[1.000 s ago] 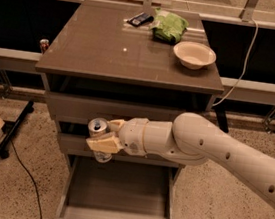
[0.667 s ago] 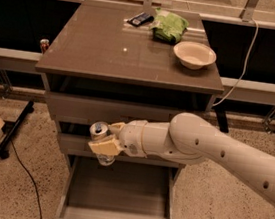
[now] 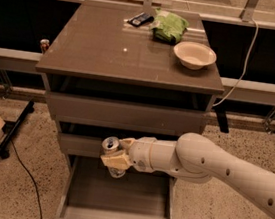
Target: Place redbull can into bottom drawer
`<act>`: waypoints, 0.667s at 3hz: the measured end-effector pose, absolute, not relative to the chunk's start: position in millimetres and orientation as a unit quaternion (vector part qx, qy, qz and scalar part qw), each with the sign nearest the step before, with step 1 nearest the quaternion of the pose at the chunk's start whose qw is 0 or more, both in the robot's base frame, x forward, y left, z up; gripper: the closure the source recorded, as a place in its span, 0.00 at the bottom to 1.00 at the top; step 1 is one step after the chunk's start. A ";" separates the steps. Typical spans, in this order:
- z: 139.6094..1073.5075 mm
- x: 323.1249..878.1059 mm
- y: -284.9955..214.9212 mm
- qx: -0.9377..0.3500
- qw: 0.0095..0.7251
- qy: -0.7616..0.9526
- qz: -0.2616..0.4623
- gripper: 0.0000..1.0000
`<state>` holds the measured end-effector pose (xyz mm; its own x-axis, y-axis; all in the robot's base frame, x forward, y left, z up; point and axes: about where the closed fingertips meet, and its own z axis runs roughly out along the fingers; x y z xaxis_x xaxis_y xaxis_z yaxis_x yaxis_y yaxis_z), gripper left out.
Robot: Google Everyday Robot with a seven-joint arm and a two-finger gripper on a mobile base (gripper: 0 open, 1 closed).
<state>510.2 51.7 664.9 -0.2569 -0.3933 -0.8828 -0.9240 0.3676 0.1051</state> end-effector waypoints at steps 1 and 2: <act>639.6 510.9 33.8 -0.442 0.433 0.714 0.327 1.00; 610.7 515.8 15.2 -0.435 0.465 0.692 0.340 1.00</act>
Offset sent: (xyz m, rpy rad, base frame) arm 0.0136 -0.0664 -0.1042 0.2217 -0.1358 -0.0392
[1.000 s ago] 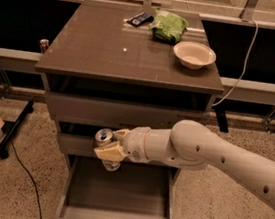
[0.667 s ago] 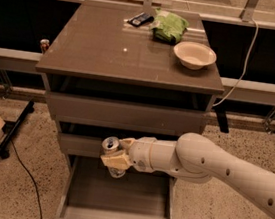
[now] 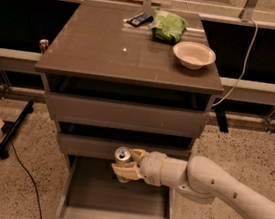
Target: Place redbull can into bottom drawer
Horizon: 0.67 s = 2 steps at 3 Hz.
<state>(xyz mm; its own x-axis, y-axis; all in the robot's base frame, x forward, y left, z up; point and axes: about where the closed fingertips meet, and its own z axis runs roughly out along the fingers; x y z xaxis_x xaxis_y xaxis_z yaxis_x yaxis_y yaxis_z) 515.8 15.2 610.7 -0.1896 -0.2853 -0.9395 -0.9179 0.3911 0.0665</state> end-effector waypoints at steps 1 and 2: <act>570.0 518.0 -7.3 -0.413 0.492 0.673 0.367 1.00; 570.0 518.0 -7.2 -0.413 0.492 0.673 0.366 1.00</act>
Offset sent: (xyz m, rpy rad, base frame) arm 0.0035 -0.0230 -0.0314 0.0727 -0.0238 -0.0085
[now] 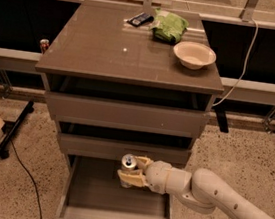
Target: Place redbull can into bottom drawer
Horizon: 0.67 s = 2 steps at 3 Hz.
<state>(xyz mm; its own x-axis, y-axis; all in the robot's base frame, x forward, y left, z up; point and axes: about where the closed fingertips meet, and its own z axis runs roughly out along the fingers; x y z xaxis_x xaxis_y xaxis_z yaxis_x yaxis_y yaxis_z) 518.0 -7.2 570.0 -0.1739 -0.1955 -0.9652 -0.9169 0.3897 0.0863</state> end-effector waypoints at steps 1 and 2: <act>548.3 523.6 -2.4 -0.411 0.506 0.671 0.354 1.00; 511.5 529.1 7.9 -0.422 0.511 0.663 0.347 1.00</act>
Offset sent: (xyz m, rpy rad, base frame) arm 0.0180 0.0243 -0.1034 -0.0269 -0.0879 -0.0021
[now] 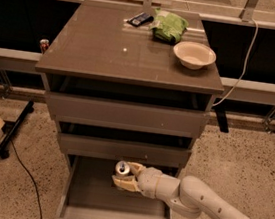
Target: Place redbull can into bottom drawer
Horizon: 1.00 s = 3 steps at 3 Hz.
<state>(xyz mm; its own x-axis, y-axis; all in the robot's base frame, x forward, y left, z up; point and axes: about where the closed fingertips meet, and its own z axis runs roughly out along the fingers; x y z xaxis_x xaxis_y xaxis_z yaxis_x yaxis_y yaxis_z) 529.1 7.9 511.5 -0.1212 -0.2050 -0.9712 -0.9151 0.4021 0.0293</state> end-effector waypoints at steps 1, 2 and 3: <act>460.1 539.8 14.2 -0.432 0.508 0.660 0.346 1.00; 426.9 554.1 10.8 -0.427 0.510 0.660 0.349 1.00; 422.6 558.0 10.3 -0.424 0.513 0.660 0.348 1.00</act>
Offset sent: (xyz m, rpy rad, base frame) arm 0.0433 -0.0057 -0.1256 0.0057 -0.0004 0.0000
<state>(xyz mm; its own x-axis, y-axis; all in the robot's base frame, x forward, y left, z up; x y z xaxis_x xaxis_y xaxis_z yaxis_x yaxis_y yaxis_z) 558.0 10.3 422.6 -0.1130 -0.2024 -0.9728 -0.9176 0.3968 0.0240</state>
